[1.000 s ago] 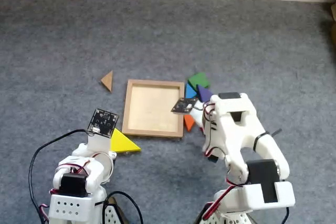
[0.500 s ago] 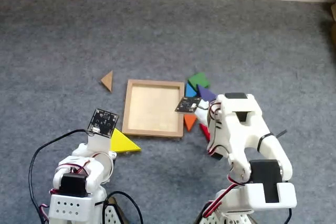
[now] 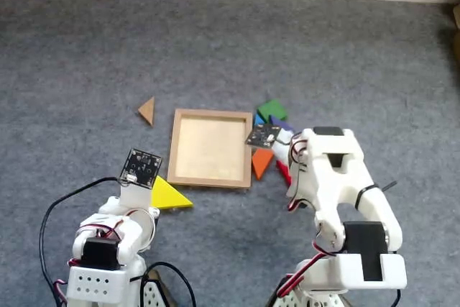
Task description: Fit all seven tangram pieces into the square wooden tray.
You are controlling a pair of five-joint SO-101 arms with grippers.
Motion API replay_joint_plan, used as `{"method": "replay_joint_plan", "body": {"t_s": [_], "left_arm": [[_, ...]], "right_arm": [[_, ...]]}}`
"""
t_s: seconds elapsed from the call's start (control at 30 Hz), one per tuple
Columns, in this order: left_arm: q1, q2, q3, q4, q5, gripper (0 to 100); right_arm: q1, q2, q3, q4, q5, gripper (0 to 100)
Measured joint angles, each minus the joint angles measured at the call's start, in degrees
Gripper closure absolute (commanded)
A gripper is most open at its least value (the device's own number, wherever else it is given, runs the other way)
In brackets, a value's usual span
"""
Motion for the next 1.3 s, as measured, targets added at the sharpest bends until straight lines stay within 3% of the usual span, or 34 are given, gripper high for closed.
{"method": "replay_joint_plan", "body": {"t_s": [0.2,0.43,0.63,0.93,1.13,1.3], "left_arm": [[0.0,0.0,0.0,0.0,0.0,99],[0.0,0.0,0.0,0.0,0.0,99],[0.0,0.0,0.0,0.0,0.0,99],[0.0,0.0,0.0,0.0,0.0,99],[0.0,0.0,0.0,0.0,0.0,99],[0.0,0.0,0.0,0.0,0.0,99]], "right_arm": [[0.1,0.0,0.0,0.1,0.0,77.5],[0.0,-2.1,-1.4,6.9,0.0,77.5],[-0.8,-10.6,-0.6,10.2,-6.2,77.5],[-13.6,-18.3,-0.6,9.6,-23.0,77.5],[-22.7,-18.3,-0.6,2.1,-41.6,77.5],[-26.2,-18.3,-3.5,-1.1,-55.4,77.5]]}}
